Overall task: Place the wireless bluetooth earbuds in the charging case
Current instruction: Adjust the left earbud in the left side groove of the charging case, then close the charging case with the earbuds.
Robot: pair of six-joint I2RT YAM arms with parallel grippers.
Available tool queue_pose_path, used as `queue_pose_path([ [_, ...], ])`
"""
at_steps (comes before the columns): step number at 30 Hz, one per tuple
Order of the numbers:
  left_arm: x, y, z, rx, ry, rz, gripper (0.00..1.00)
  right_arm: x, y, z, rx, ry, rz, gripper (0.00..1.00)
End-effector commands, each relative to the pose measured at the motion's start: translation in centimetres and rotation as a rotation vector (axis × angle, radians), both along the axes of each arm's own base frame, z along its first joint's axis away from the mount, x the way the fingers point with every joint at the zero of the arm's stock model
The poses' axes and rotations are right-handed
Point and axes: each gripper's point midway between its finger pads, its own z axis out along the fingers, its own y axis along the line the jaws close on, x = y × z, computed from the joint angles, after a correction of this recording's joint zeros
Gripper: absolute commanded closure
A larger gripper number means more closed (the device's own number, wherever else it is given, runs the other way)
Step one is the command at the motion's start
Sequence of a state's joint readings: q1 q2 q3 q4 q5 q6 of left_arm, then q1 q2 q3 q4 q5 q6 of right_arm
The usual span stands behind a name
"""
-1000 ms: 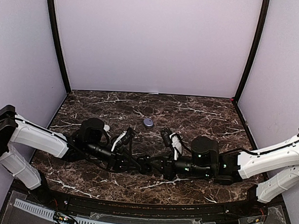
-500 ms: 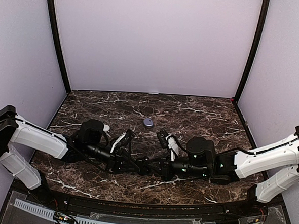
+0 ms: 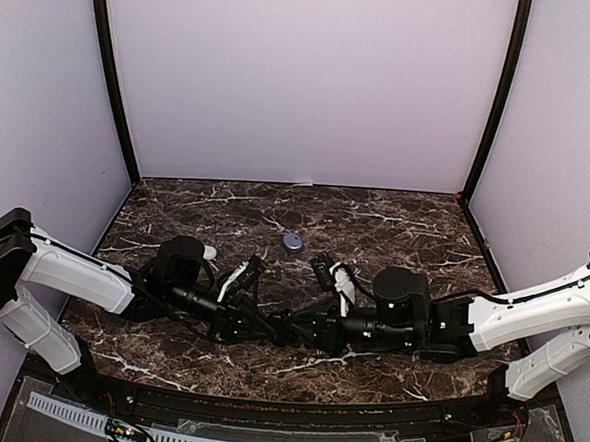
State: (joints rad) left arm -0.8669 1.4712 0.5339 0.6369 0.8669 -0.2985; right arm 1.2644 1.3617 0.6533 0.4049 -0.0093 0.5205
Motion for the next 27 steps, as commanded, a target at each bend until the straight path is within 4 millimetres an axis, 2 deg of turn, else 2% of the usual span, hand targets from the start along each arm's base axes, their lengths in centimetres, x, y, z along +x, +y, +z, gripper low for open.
queue_pose_path([
  [1, -0.6, 0.2, 1.5, -0.056, -0.059, -0.026, 0.93, 0.2, -0.7, 2.8, 0.065, -0.044, -0.012, 0.76],
  [7, -0.6, 0.2, 1.5, -0.058, -0.059, -0.022, 0.93, 1.3, -2.7, 2.7, 0.068, -0.038, -0.054, 0.75],
  [11, -0.7, 0.3, 1.7, -0.062, -0.057, -0.025, 0.93, 2.6, -4.6, 1.9, 0.056, -0.024, -0.109, 0.76],
  [18, -1.1, 0.3, 2.4, -0.092, -0.057, -0.052, 0.93, 4.7, -7.0, -2.2, 0.014, 0.053, -0.161, 0.77],
  [22, -1.4, 0.3, 2.9, -0.115, -0.058, -0.071, 0.93, 4.8, -6.7, -3.8, 0.025, 0.097, -0.129, 0.79],
  [27, -1.7, 0.3, 3.2, -0.129, -0.061, -0.084, 0.93, 3.9, -4.7, -5.1, 0.035, 0.137, -0.023, 0.83],
])
